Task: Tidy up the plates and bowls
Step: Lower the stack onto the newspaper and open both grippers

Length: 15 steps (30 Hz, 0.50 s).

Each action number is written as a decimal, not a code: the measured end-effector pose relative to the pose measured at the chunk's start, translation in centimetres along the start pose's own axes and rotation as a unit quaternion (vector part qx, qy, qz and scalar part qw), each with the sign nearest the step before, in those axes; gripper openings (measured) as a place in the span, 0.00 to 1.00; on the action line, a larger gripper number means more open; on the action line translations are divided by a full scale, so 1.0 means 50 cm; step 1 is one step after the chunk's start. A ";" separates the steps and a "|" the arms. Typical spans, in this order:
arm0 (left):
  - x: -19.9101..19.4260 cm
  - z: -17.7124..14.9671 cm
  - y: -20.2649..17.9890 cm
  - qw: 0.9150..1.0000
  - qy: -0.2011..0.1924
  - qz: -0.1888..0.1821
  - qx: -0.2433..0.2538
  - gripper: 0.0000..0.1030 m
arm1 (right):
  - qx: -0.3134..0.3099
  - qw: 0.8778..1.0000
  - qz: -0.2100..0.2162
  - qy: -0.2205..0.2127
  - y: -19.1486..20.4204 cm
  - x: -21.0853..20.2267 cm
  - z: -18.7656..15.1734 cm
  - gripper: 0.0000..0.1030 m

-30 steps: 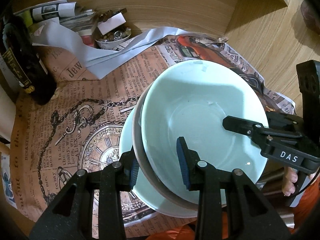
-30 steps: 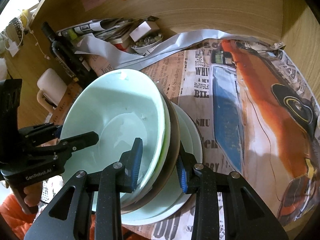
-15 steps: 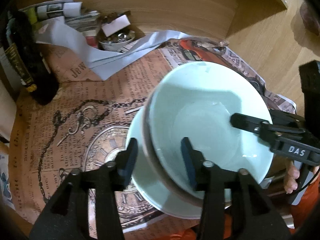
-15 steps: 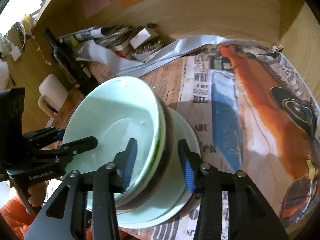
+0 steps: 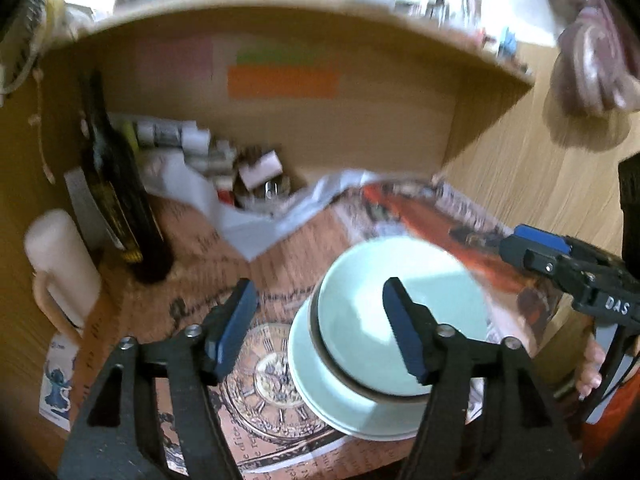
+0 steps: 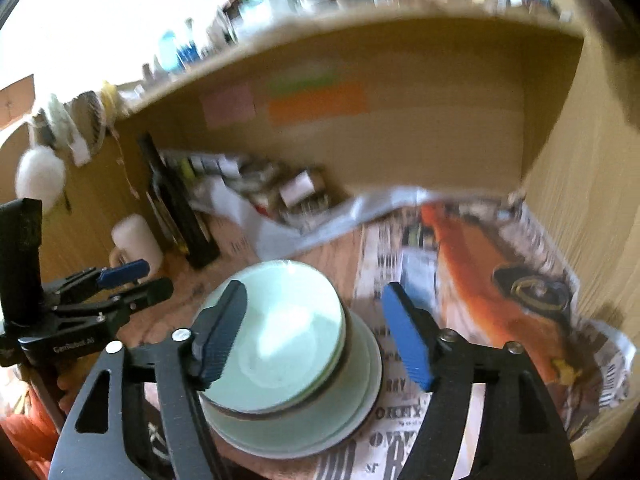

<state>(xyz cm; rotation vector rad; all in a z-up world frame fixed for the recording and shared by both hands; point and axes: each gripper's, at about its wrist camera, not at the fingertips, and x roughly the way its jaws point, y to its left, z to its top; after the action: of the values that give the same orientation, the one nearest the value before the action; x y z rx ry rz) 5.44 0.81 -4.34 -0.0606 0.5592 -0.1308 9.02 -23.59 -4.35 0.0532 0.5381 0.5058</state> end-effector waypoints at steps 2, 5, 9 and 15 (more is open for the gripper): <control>-0.028 0.005 -0.004 1.000 -0.029 0.004 -0.003 0.72 | -0.006 1.000 0.009 -0.024 0.014 -0.025 0.004 0.72; -0.063 0.006 -0.010 0.998 -0.067 0.010 -0.007 0.81 | -0.016 0.998 0.011 -0.057 0.034 -0.057 0.003 0.77; -0.106 0.000 -0.024 0.994 -0.111 0.026 -0.001 0.89 | -0.034 0.995 0.011 -0.088 0.061 -0.088 -0.003 0.84; -0.153 -0.021 -0.042 0.987 -0.155 0.041 0.004 0.96 | -0.043 0.992 0.021 -0.115 0.081 -0.114 -0.020 0.91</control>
<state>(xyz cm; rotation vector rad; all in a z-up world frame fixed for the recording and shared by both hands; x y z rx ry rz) -1.78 -0.23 -1.03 -0.0491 0.2488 -0.0422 2.49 -22.84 -1.74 0.0399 0.2906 0.5544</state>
